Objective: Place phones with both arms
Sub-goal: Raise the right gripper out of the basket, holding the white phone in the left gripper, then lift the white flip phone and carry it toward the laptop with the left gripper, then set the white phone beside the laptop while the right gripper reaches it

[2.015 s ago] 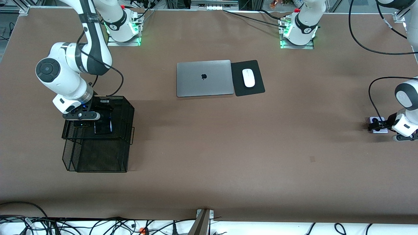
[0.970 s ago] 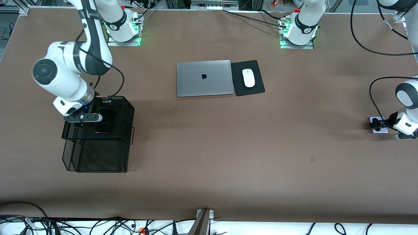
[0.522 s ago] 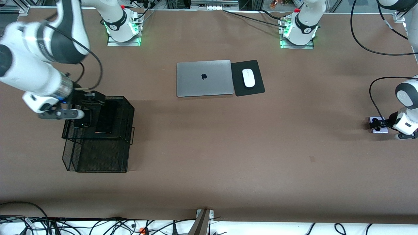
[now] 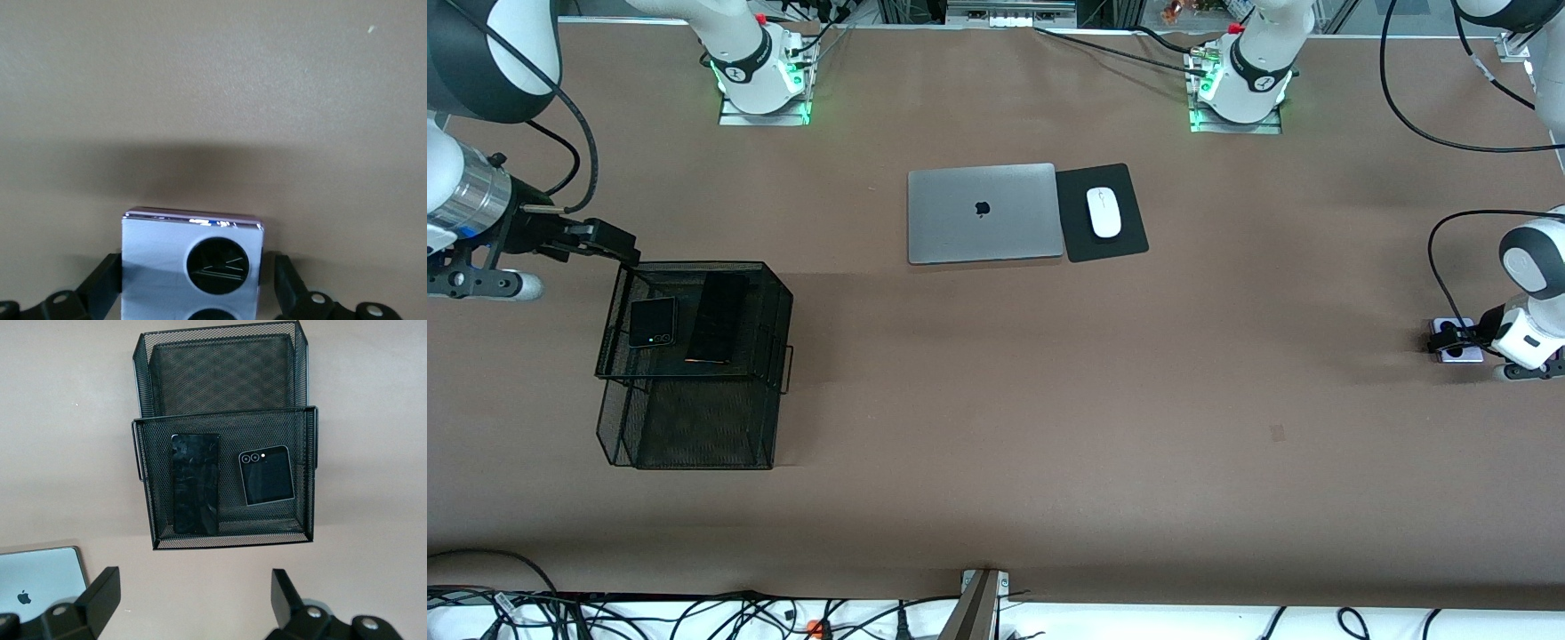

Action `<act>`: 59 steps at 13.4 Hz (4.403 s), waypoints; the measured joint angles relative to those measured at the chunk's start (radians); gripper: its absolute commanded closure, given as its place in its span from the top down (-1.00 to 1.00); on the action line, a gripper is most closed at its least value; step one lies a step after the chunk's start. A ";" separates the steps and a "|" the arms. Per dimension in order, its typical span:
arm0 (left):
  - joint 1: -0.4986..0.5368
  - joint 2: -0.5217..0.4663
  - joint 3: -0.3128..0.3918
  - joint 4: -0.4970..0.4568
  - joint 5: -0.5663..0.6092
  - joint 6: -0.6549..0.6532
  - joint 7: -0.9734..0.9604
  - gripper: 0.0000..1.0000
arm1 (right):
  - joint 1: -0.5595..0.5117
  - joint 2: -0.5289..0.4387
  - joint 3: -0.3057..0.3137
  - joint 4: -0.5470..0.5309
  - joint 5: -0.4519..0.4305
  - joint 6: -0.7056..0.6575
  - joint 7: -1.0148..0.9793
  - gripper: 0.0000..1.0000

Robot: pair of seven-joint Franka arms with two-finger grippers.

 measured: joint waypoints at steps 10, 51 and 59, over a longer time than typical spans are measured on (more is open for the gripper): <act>-0.002 -0.010 -0.003 0.019 0.000 -0.041 0.017 -0.60 | 0.005 0.003 0.004 0.010 -0.006 0.004 0.001 1.00; -0.840 0.193 -0.374 0.318 -0.115 -0.062 -0.706 1.00 | -0.677 0.005 0.989 0.061 -0.184 0.133 0.304 1.00; -0.718 0.010 -0.375 0.355 -0.115 -0.386 -0.707 1.00 | -0.557 0.080 0.992 0.061 -0.187 0.234 0.504 1.00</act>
